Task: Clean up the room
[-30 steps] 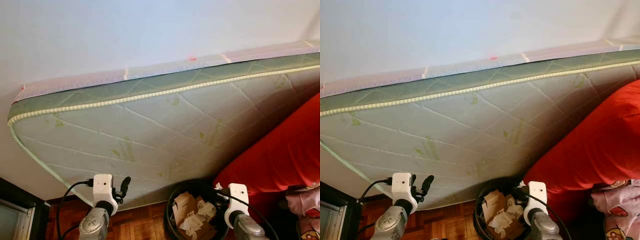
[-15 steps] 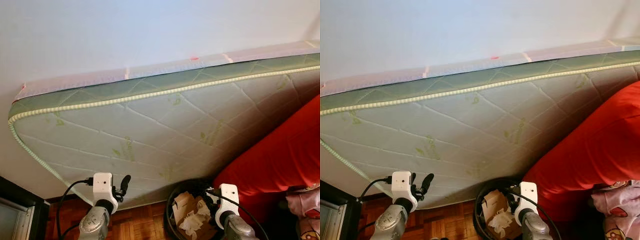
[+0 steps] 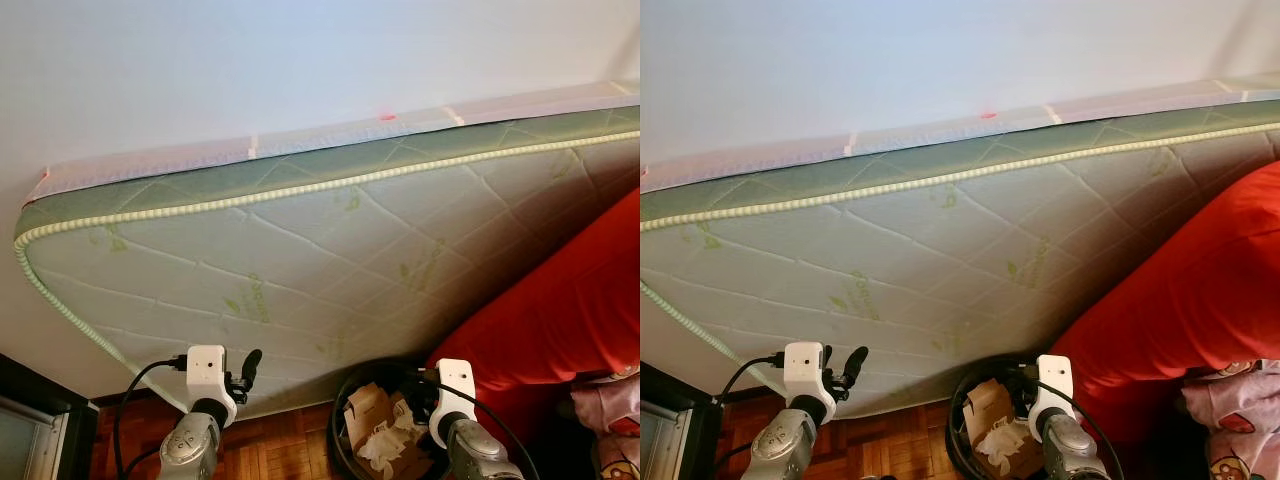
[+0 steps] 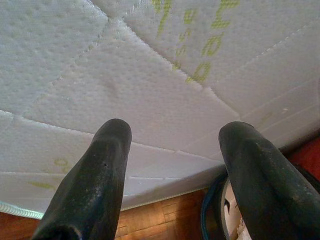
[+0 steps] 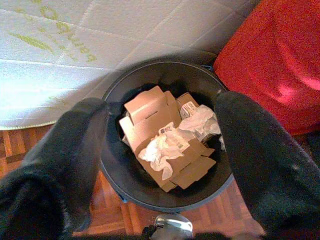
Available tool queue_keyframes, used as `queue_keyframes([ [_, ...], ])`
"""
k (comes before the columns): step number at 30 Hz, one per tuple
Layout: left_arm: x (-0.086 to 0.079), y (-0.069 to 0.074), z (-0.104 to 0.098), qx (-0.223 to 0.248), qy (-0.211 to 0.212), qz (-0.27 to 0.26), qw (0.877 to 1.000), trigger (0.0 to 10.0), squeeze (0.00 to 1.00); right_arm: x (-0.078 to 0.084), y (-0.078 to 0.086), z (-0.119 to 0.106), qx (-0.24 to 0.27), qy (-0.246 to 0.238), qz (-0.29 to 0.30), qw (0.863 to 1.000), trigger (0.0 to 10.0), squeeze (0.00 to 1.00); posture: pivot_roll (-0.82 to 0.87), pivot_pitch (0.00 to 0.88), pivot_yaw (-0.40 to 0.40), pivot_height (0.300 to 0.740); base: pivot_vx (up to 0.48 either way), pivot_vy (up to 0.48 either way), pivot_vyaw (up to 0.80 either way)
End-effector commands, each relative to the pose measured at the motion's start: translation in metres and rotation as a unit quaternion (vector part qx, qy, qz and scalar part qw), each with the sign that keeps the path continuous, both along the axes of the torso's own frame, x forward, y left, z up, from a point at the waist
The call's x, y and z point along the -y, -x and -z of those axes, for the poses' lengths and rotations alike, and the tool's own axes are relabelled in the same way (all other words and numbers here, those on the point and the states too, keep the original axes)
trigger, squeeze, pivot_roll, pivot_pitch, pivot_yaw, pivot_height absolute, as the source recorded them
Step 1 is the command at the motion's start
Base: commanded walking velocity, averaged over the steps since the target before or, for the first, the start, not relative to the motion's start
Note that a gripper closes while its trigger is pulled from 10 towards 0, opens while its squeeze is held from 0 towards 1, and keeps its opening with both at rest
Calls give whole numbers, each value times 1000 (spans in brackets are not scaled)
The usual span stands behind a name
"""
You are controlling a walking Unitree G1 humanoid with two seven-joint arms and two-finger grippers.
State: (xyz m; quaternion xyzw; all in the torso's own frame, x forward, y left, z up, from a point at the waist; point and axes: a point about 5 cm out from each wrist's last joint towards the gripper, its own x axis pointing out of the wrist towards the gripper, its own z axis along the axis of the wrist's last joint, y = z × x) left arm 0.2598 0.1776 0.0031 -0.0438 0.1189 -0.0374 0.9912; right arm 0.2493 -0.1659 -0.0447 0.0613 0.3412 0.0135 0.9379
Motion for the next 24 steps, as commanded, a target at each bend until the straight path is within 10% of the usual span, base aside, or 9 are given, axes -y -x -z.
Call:
queue_keyframes([
  [1, 0, 1, 3, -10, 8, -5, 1000, 10000, 0, 3, 4, 3, -10, 3, -3, 1000, 10000, 1000, 150, 129, -19, 740, 0, 0, 0],
  [9, 0, 1, 3, -12, 8, -7, 1000, 10000, 0, 11, 8, 5, -16, -3, -10, 1000, 10000, 1000, 150, 128, -22, 740, 0, 0, 0],
  [10, 0, 1, 4, -15, 9, -6, 1000, 10000, 0, 12, 9, 5, -18, -3, -11, 1000, 10000, 0, 149, 127, -23, 740, 0, 0, 0],
  [24, -23, 27, 38, -121, -17, -28, 992, 10000, 0, 52, 32, 14, -44, 21, 82, 995, 10000, 0, 127, 99, -26, 740, 0, 0, 0],
])
